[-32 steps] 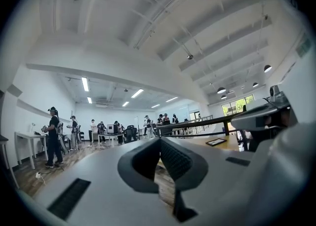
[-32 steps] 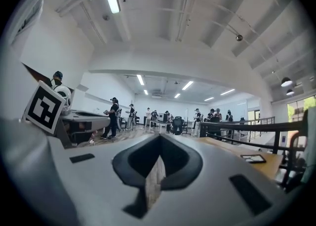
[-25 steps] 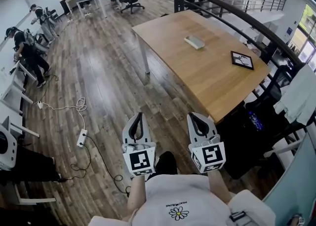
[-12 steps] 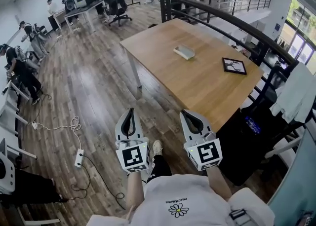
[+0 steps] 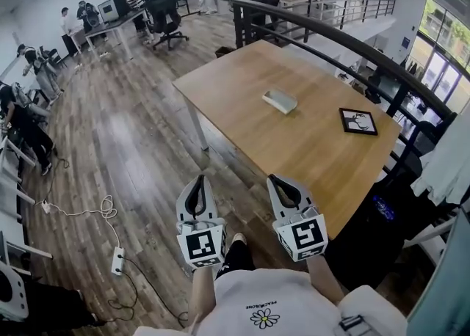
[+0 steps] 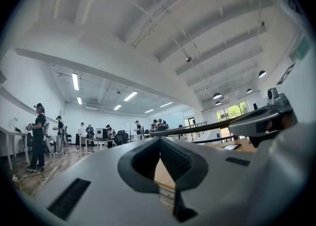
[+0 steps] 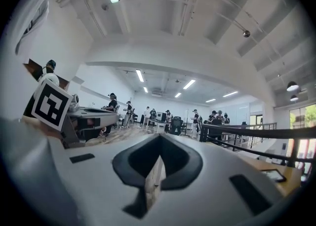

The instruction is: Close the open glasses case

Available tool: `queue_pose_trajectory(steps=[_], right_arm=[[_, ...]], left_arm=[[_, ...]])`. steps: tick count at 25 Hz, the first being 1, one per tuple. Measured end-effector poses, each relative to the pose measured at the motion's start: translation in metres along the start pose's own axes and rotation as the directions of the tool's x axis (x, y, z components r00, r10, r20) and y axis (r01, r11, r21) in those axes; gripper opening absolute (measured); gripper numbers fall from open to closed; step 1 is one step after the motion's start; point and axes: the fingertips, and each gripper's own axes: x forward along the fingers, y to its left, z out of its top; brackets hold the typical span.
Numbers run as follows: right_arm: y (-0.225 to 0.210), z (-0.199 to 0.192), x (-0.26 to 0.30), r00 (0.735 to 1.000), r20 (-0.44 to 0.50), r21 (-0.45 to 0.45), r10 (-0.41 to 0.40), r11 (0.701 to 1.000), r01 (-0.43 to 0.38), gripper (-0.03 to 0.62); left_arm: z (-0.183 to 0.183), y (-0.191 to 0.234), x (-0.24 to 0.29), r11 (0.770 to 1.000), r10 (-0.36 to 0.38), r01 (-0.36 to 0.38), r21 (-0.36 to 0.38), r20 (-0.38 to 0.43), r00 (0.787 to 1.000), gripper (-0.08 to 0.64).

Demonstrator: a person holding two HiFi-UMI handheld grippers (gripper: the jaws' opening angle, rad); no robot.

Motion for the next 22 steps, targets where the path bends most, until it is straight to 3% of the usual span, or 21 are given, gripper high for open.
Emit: queue_pose_trajectory(steps=[5,9,12,17,22], right_arm=[[-0.021,0.009,0.091,1.0,0.008,0.016,-0.003,1.0,0.003,0.006],[-0.054,0.031,0.145,0.994,0.063,0.098,-0.085,0.992,0.079,0.006],[-0.073,0.035,0.175,0.99,0.041,0.109,-0.136,0.985,0.131,0.006],[-0.087,0.029,0.198,0.984,-0.03,0.094,-0.178,0.979,0.18,0.006],[-0.114,0.022,0.222,0.975,0.0,0.12,-0.22,0.968,0.218,0.006]], left_arm=[[-0.004,0.041,0.083,1.0,-0.022,0.022,-0.016,0.007,1.0,0.017],[0.003,0.065,0.151,0.998,-0.057,0.059,-0.027,0.06,0.997,0.017],[0.018,0.077,0.196,0.996,-0.084,0.086,-0.02,0.094,0.992,0.017],[0.024,0.078,0.226,0.99,-0.124,0.13,-0.057,0.088,0.988,0.017],[0.001,0.075,0.253,0.988,-0.134,0.137,-0.076,0.038,0.99,0.017]])
